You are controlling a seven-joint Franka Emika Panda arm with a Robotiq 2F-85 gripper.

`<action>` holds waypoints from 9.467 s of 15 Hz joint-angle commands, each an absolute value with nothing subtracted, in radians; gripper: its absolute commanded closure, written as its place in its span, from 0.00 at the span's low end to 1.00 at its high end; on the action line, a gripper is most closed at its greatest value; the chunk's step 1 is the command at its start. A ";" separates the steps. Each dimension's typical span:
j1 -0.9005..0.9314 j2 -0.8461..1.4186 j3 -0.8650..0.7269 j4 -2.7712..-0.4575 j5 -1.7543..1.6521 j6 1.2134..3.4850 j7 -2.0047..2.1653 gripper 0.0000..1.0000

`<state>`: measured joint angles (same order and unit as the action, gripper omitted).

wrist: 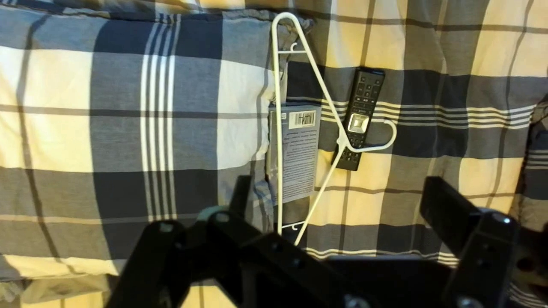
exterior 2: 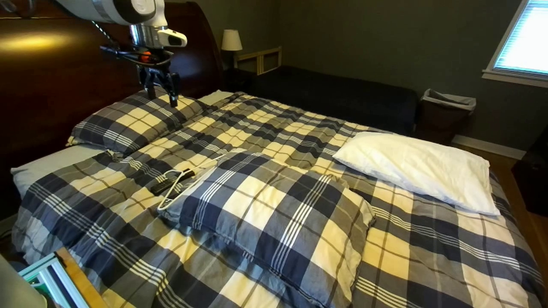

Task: Pick up the black remote and put it on the checked black pillow

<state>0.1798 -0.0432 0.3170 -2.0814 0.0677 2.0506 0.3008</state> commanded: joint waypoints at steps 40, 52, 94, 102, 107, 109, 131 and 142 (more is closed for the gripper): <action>0.499 1.061 0.216 -1.128 0.015 1.918 0.226 0.00; 0.547 1.056 0.197 -1.306 0.095 2.096 0.522 0.00; 0.595 1.042 0.117 -1.518 0.155 2.435 1.030 0.70; 0.486 0.945 0.248 -1.638 0.140 2.459 0.605 0.71; 0.442 0.883 0.280 -1.710 0.134 2.439 0.313 0.71; 0.424 0.837 0.283 -1.782 0.116 2.464 0.207 0.71; 0.496 0.065 0.054 -2.749 0.092 3.275 0.305 0.71; 0.570 0.045 -0.243 -2.796 0.098 3.236 0.339 0.71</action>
<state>0.5639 0.1016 -0.1502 -2.7171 0.0938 3.1870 0.2881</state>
